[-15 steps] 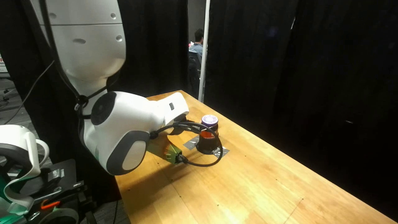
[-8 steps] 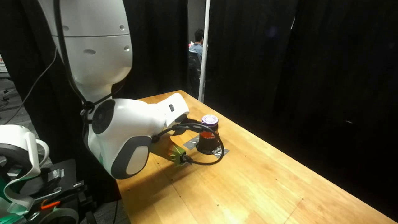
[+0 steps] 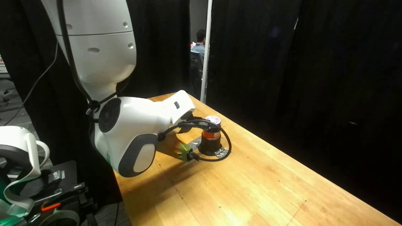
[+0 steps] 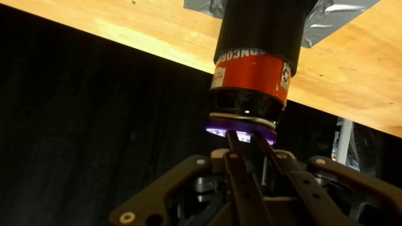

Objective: Put a rubber band on the cup

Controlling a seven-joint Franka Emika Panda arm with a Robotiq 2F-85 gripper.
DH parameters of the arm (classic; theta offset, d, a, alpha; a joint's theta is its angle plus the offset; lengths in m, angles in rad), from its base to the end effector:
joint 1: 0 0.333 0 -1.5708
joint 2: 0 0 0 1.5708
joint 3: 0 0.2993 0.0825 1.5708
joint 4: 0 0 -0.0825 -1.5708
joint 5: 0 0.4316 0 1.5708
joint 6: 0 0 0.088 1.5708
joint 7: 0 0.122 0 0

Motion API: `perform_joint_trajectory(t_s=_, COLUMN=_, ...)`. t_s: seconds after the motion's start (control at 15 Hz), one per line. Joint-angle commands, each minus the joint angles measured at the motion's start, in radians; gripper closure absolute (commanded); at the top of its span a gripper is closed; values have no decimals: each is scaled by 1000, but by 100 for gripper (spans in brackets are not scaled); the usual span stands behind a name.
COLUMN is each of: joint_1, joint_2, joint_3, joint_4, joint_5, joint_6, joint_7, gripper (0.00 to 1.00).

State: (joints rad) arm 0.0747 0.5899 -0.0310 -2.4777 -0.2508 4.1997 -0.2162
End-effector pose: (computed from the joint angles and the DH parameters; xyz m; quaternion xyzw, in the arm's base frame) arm 0.4902 0.0578 0.1385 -0.8153 -0.2246 -0.5337 0.0073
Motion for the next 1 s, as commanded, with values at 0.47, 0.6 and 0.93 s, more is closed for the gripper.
perform_joint_trajectory(t_s=0.47, joint_1=156, joint_2=-448, joint_3=-124, joint_4=-173, joint_5=330, joint_6=-813, joint_7=-118, gripper=86)
perform_joint_trajectory(t_s=0.6, joint_1=261, joint_2=-480, joint_3=-248, joint_4=-143, joint_5=430, joint_6=-991, joint_7=-211, gripper=87)
perform_joint_trajectory(t_s=0.93, joint_1=180, joint_2=-481, joint_3=-277, joint_4=-84, joint_5=175, joint_6=-1233, joint_7=-50, gripper=85)
